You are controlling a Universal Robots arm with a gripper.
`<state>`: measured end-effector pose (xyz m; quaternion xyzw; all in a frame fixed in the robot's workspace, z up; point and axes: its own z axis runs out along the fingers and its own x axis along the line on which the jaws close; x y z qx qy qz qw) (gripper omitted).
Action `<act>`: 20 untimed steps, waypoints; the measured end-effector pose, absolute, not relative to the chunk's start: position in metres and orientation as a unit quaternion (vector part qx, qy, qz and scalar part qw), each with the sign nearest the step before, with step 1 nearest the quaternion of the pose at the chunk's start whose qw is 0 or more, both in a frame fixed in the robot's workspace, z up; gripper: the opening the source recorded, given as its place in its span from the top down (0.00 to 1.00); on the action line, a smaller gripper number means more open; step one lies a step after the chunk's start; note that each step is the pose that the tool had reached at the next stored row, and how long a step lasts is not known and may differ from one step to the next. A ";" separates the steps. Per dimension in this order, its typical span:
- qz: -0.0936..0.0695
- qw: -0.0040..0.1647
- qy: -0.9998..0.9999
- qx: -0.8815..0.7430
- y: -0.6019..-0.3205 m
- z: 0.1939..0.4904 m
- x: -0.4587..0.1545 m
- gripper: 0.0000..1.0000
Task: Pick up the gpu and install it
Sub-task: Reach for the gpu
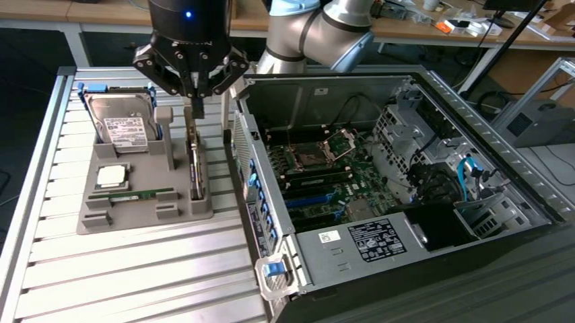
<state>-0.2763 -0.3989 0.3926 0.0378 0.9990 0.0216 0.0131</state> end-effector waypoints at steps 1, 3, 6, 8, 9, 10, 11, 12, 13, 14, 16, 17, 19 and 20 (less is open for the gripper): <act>0.022 0.013 0.999 0.038 -0.399 0.393 -0.277 0.89; 0.022 0.013 0.999 0.038 -0.399 0.393 -0.279 0.89; 0.022 0.013 0.999 0.038 -0.399 0.393 -0.280 0.89; 0.022 0.013 0.999 0.038 -0.399 0.393 -0.281 0.89; 0.022 0.013 0.999 0.038 -0.399 0.393 -0.282 0.89; 0.022 0.013 0.999 0.038 -0.399 0.393 -0.282 0.89; 0.022 0.013 0.999 0.038 -0.399 0.393 -0.283 0.89; 0.022 0.013 0.999 0.038 -0.399 0.393 -0.284 0.89; 0.022 0.013 0.999 0.038 -0.399 0.393 -0.284 0.89; 0.022 0.013 0.999 0.038 -0.399 0.393 -0.286 0.89; 0.022 0.013 0.999 0.038 -0.399 0.393 -0.287 0.89; 0.022 0.013 0.999 0.038 -0.399 0.393 -0.287 0.89; 0.022 0.013 0.999 0.038 -0.399 0.393 -0.289 0.89; 0.022 0.013 0.999 0.038 -0.399 0.393 -0.290 0.89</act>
